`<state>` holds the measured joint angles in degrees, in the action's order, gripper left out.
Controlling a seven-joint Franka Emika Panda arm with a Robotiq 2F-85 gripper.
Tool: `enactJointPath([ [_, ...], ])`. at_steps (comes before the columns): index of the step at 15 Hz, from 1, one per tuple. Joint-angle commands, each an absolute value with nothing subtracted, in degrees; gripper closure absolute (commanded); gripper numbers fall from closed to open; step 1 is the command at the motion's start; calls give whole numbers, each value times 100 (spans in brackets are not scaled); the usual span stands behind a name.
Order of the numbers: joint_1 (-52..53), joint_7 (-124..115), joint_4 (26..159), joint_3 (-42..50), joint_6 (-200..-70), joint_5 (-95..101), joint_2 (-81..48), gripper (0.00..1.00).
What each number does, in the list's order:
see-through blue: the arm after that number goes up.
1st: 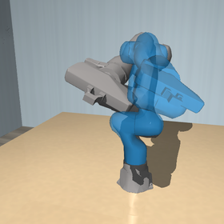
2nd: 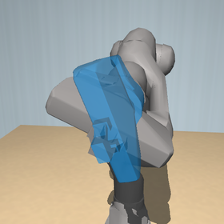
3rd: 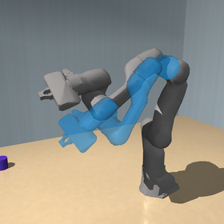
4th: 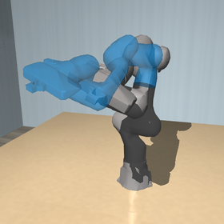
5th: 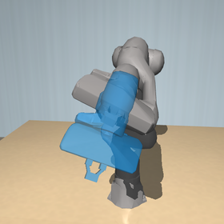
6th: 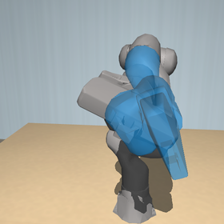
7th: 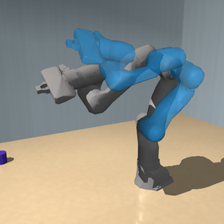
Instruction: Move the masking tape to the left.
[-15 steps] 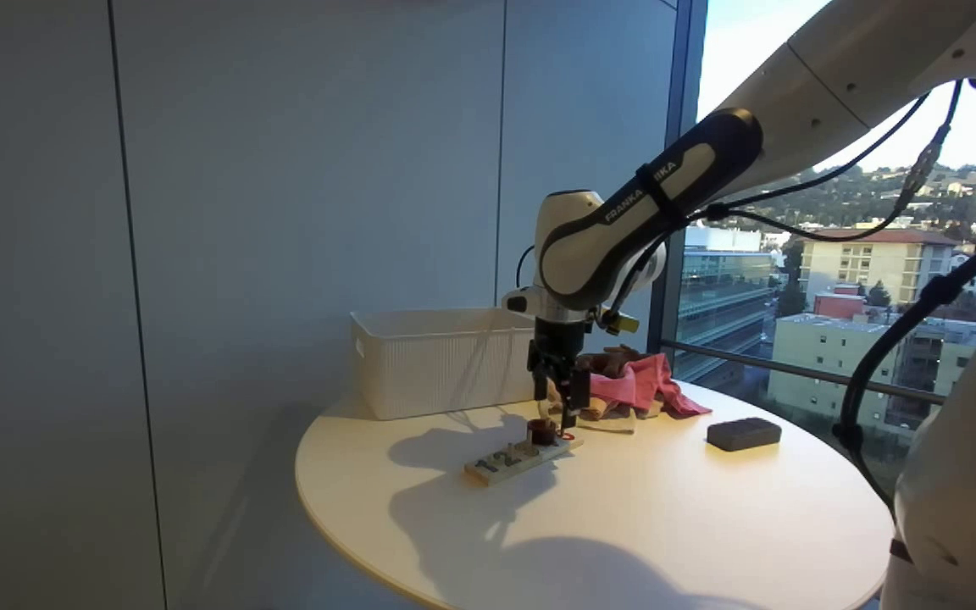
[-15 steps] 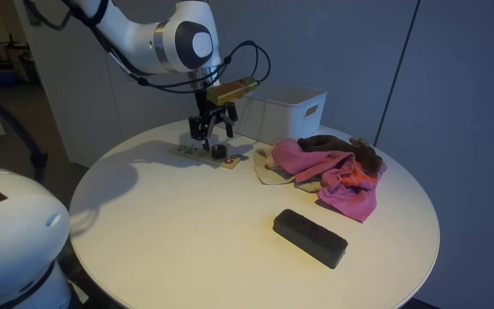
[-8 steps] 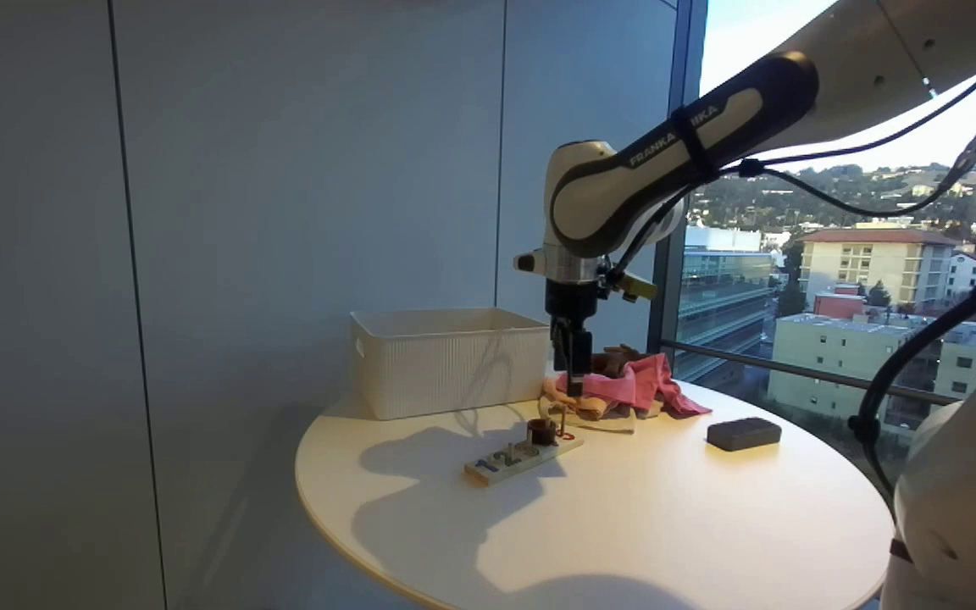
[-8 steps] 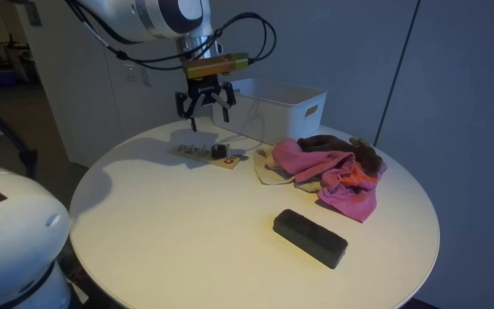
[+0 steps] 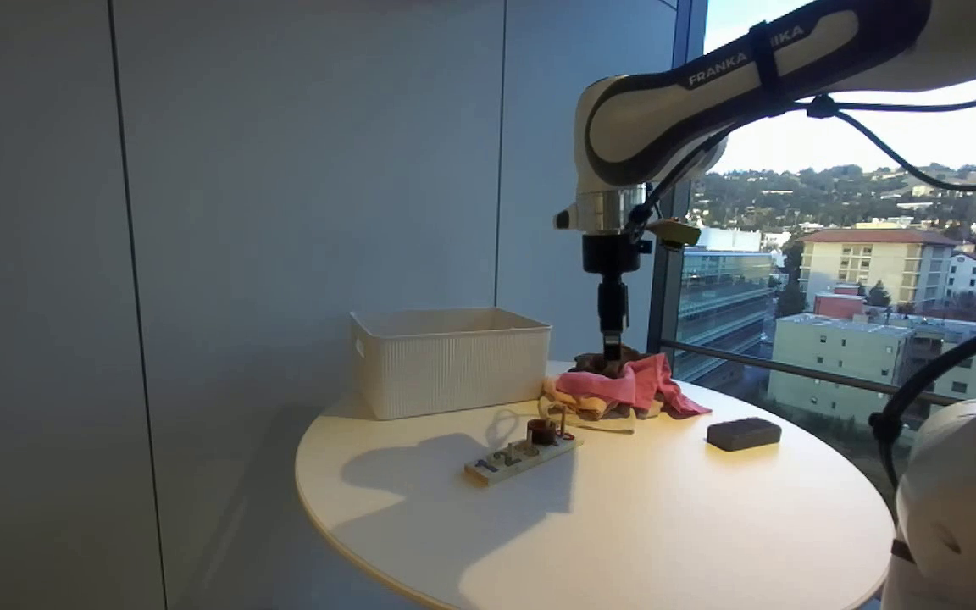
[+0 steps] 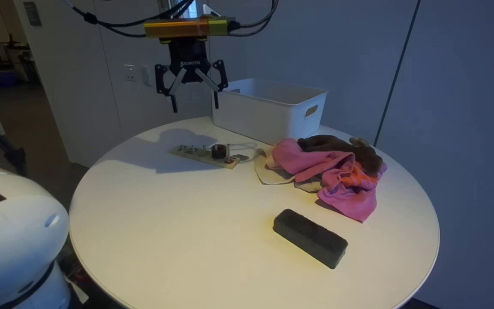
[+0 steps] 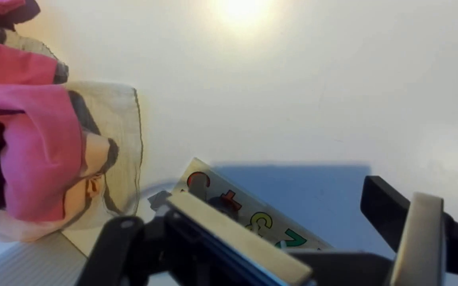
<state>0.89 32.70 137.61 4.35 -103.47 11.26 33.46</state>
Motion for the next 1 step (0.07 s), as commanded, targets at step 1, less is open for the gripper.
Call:
enactJointPath([
  [1, 208, 3223, 13756, 530, -10323, 1173, 3332, 0],
])
